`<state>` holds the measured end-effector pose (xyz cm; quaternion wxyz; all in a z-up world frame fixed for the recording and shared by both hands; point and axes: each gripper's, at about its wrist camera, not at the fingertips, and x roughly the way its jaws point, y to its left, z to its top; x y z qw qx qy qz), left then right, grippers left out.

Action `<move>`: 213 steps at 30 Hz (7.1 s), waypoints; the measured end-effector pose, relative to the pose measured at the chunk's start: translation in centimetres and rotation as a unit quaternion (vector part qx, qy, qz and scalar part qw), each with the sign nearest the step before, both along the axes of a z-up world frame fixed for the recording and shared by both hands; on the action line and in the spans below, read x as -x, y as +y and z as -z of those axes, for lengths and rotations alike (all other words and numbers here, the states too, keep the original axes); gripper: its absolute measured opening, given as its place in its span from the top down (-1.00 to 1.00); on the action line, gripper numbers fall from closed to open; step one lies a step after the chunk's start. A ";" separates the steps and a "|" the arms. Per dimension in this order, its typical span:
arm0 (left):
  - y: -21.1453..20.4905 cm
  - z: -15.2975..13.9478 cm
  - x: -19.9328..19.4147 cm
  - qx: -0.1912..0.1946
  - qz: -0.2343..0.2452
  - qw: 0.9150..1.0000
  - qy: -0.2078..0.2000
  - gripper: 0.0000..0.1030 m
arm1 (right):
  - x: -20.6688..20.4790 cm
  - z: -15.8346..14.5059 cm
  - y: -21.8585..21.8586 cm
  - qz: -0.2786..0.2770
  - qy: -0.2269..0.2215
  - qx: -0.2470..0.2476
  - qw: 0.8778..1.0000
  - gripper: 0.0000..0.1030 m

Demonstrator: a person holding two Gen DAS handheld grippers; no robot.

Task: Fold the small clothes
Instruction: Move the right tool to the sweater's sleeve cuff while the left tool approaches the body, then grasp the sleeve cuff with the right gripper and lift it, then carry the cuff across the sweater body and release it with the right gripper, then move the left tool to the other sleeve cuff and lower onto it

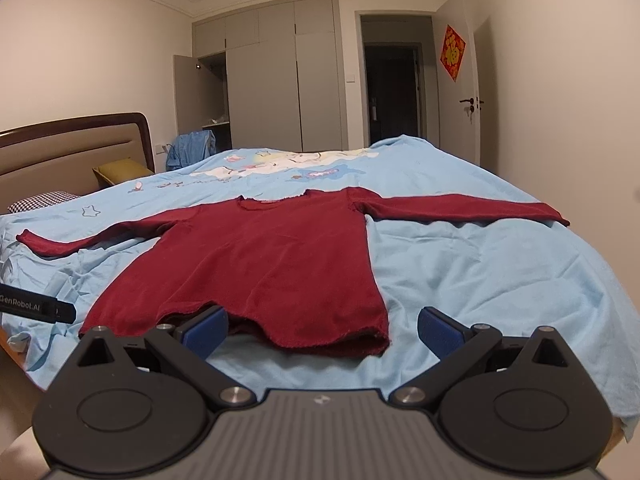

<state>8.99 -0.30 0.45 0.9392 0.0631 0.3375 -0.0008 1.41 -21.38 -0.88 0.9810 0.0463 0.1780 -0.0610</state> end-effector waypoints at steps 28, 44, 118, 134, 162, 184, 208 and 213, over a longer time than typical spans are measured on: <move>-10.1 -1.8 -18.6 -0.045 0.051 0.998 0.016 -0.99 | -14.6 0.4 -15.1 0.060 0.089 -0.078 0.991 -1.00; -23.9 1.7 -26.7 0.001 0.128 0.991 0.033 -0.99 | -22.6 1.9 -38.0 0.241 0.003 -0.241 0.940 -0.78; -1.4 -0.6 -35.8 0.125 -0.025 0.992 0.016 -0.99 | -38.7 0.2 2.6 -0.236 0.092 0.059 0.966 -0.68; -6.6 6.0 -36.5 -0.004 -0.034 0.999 0.000 -0.99 | -43.4 1.2 -20.2 -0.007 0.115 -0.152 0.982 -0.18; -6.7 6.6 -36.0 0.000 -0.042 0.999 -0.014 -0.99 | -33.3 1.5 -15.1 -0.012 0.104 0.060 0.993 0.15; -6.2 6.2 -35.9 0.014 -0.034 0.999 -0.008 -0.99 | -35.6 3.9 -12.9 -0.003 0.107 0.107 0.989 0.89; 19.2 -1.8 -24.2 0.120 -0.294 0.948 -0.025 -0.99 | -26.0 -1.6 -5.5 -0.083 0.061 0.027 0.994 -0.99; 24.3 -0.9 -22.8 0.184 -0.329 0.925 -0.046 -0.98 | -25.2 -1.3 -2.3 -0.109 0.070 0.015 0.991 -0.99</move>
